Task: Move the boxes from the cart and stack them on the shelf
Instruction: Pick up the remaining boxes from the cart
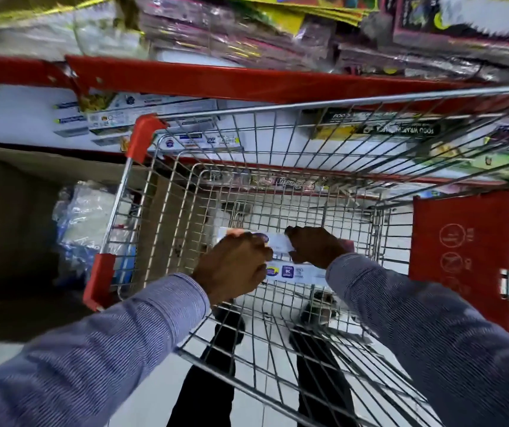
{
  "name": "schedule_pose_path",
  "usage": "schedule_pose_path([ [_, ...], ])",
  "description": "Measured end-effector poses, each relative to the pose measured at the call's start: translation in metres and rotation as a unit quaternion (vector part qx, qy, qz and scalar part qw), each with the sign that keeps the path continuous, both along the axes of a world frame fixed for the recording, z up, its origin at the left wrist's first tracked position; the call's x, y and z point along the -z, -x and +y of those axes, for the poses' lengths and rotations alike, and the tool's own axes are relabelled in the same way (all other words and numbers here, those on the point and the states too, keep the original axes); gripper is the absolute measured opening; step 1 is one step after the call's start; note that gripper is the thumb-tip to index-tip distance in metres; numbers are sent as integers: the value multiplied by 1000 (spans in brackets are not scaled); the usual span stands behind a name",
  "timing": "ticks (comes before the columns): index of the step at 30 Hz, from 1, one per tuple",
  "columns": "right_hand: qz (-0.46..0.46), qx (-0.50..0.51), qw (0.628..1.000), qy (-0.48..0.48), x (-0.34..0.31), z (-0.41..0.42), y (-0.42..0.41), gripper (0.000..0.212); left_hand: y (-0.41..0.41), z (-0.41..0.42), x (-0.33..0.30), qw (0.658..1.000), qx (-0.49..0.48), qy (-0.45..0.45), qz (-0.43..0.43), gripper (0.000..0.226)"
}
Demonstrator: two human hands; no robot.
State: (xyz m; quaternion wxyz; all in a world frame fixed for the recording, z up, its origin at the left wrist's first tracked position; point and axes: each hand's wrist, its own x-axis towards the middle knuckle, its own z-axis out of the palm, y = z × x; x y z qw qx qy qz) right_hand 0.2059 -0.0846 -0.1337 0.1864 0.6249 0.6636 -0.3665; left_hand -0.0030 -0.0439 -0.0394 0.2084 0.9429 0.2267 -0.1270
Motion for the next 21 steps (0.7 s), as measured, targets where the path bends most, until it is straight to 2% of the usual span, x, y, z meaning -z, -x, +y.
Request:
schedule_pose_path([
  [3, -6, -5, 998, -62, -6, 1, -10, 54, -14, -17, 22, 992, 86, 1, 89, 18],
  [5, -8, 4, 994, -109, -13, 1, -20, 54, -19, -27, 42, 984, 109, -10, 141, 25],
  [9, 16, 37, 981, -190, -33, -5, -42, 56, -26, -34, 81, 981, 67, -11, 181, 46],
  [13, 31, 36, 968, -246, -59, -4, -53, 52, -34, -24, 98, 982, 6, 49, 182, 37],
  [17, 38, 42, 961, -272, -99, 5, -53, 55, -32, -10, 73, 988, -38, 69, 133, 46],
  [21, 47, 49, 952, -299, -168, 28, -49, 52, -29, 4, -4, 992, -32, 41, 112, 58],
])
